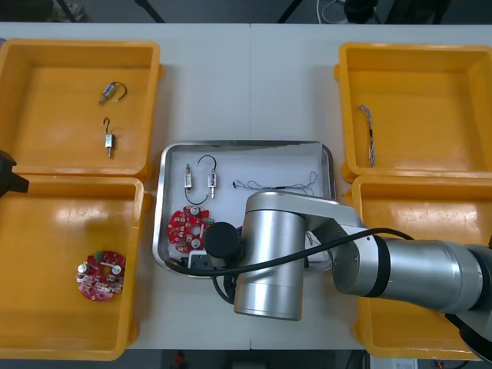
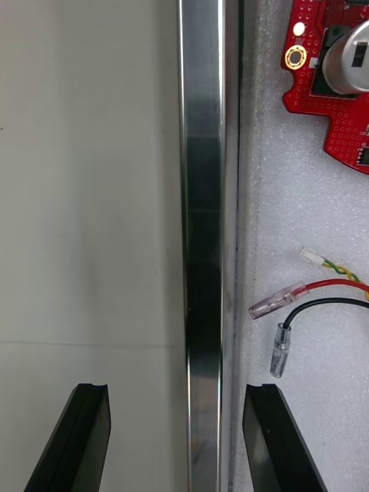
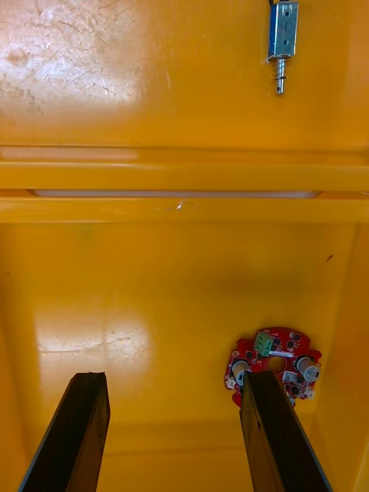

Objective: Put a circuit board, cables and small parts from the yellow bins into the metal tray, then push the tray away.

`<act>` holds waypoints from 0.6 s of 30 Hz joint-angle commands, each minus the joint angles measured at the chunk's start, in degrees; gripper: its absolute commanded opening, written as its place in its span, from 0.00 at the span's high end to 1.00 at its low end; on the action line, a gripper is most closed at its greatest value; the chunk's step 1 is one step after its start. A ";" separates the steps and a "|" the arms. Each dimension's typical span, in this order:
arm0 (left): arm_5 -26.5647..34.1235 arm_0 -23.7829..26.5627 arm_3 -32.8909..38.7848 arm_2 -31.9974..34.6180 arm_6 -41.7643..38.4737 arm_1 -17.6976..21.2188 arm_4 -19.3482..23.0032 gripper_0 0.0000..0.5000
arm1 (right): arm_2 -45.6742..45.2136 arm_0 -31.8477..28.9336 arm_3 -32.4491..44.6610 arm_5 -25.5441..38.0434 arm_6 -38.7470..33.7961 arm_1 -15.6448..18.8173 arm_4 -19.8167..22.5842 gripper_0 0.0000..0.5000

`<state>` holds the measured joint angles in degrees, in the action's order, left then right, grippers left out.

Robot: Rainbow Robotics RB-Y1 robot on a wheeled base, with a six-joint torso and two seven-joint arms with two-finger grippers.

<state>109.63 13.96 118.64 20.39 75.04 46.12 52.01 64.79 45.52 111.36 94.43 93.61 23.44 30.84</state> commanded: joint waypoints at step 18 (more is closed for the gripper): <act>0.37 -1.04 1.77 0.96 3.44 2.22 0.55 0.00 | 2.18 1.85 -4.14 -2.15 3.33 -4.28 -3.24 0.83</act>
<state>109.63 13.80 118.65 20.39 75.04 46.12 52.07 65.99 45.64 106.72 92.65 95.61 20.71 27.98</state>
